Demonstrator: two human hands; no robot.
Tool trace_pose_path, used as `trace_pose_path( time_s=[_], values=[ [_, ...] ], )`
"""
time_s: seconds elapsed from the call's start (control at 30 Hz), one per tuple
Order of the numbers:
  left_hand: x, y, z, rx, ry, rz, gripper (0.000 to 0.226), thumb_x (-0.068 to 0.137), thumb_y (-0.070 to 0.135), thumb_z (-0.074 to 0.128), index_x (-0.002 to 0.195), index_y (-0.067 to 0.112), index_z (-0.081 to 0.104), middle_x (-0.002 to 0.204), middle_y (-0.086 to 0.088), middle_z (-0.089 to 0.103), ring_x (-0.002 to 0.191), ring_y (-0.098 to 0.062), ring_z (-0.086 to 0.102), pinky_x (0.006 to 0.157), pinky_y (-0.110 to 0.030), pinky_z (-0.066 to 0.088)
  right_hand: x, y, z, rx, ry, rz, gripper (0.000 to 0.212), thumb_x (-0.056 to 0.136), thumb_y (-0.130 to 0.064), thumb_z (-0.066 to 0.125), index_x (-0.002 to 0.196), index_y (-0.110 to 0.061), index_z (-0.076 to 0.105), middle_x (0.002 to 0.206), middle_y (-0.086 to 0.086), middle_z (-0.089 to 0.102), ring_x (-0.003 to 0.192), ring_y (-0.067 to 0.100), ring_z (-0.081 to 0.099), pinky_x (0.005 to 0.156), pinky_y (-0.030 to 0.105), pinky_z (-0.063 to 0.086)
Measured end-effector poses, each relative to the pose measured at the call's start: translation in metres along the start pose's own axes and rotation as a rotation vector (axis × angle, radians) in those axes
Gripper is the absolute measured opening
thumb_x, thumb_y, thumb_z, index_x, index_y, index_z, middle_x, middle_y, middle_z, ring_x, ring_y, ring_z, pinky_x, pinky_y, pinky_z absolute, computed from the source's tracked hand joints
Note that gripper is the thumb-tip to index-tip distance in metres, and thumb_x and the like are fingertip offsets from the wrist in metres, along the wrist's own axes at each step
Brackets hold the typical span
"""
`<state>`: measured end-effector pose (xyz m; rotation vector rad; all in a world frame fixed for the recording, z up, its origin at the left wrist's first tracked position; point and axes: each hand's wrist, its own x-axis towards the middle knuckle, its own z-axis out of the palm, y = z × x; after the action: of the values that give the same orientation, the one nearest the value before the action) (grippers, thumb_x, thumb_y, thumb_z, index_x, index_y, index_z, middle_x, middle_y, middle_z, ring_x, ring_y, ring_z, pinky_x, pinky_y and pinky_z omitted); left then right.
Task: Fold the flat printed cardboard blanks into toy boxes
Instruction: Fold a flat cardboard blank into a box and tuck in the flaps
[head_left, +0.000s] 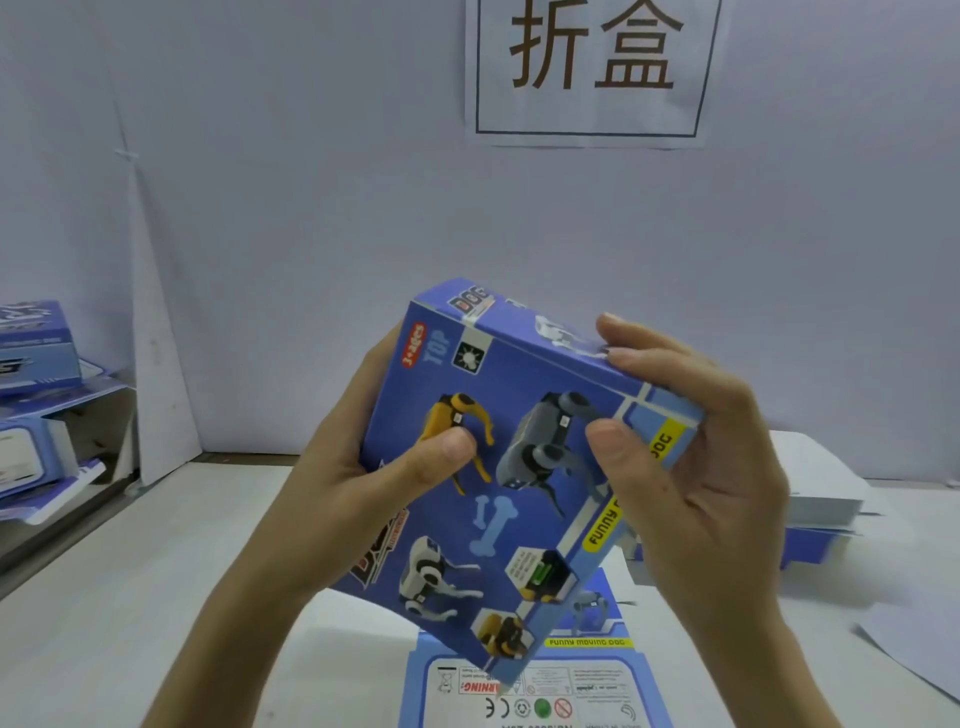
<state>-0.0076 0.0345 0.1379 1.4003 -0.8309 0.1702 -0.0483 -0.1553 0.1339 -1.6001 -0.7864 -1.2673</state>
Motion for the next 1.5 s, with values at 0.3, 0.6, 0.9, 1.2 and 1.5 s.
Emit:
trace_pose_path(
  time_s=[0.3, 0.6, 0.9, 1.2, 1.5],
  values=[
    [-0.001, 0.0, 0.003, -0.039, 0.002, 0.01, 0.054, 0.057, 0.064, 0.079, 0.106, 0.051, 0.06, 0.102, 0.01, 0.073, 0.085, -0.016, 0.073, 0.058, -0.023, 0.057, -0.001, -0.002, -0.002, -0.033, -0.026, 0.035, 0.019, 0.095, -0.038, 0.054, 0.109, -0.028, 0.061, 0.133, 0.001, 0.056, 0.124, 0.019, 0.054, 0.09, 0.045, 0.052],
    [0.001, -0.009, 0.006, -0.031, 0.057, 0.044, 0.055, 0.057, 0.067, 0.077, 0.107, 0.054, 0.059, 0.1, 0.013, 0.073, 0.085, -0.013, 0.073, 0.057, -0.02, 0.056, 0.004, -0.006, -0.006, -0.092, -0.025, 0.05, 0.019, 0.091, -0.038, 0.058, 0.105, -0.028, 0.066, 0.133, -0.014, 0.054, 0.115, 0.02, 0.061, 0.09, 0.03, 0.049],
    [0.01, -0.014, 0.0, 1.141, -0.071, 0.647, 0.064, 0.082, 0.046, 0.057, 0.141, 0.033, 0.038, 0.142, 0.002, 0.045, 0.127, -0.017, 0.046, 0.107, -0.045, 0.036, -0.003, 0.004, -0.019, -0.313, -0.482, 0.251, 0.092, 0.073, -0.05, 0.075, 0.148, -0.041, 0.023, 0.139, -0.025, 0.044, 0.129, 0.003, 0.045, 0.101, 0.018, 0.04],
    [0.012, -0.025, 0.006, 0.724, 0.668, 0.225, 0.105, 0.074, 0.056, 0.073, 0.153, 0.021, 0.013, 0.158, -0.01, 0.011, 0.143, -0.01, 0.008, 0.116, -0.017, 0.015, -0.019, 0.036, -0.003, 0.255, -0.022, 0.794, 0.069, 0.057, -0.034, 0.083, 0.113, -0.034, 0.043, 0.096, -0.015, 0.068, 0.089, 0.015, 0.071, 0.064, 0.024, 0.057],
    [0.017, -0.042, 0.008, 0.078, 0.599, -0.171, 0.021, 0.078, 0.036, 0.065, 0.073, 0.019, 0.053, 0.044, 0.007, 0.055, 0.042, 0.011, 0.049, 0.043, -0.011, 0.042, -0.009, 0.047, -0.008, 0.105, -0.31, 1.123, 0.08, 0.076, -0.052, 0.068, 0.143, -0.039, 0.027, 0.138, -0.01, 0.044, 0.125, 0.017, 0.049, 0.098, 0.035, 0.041]
  ],
)
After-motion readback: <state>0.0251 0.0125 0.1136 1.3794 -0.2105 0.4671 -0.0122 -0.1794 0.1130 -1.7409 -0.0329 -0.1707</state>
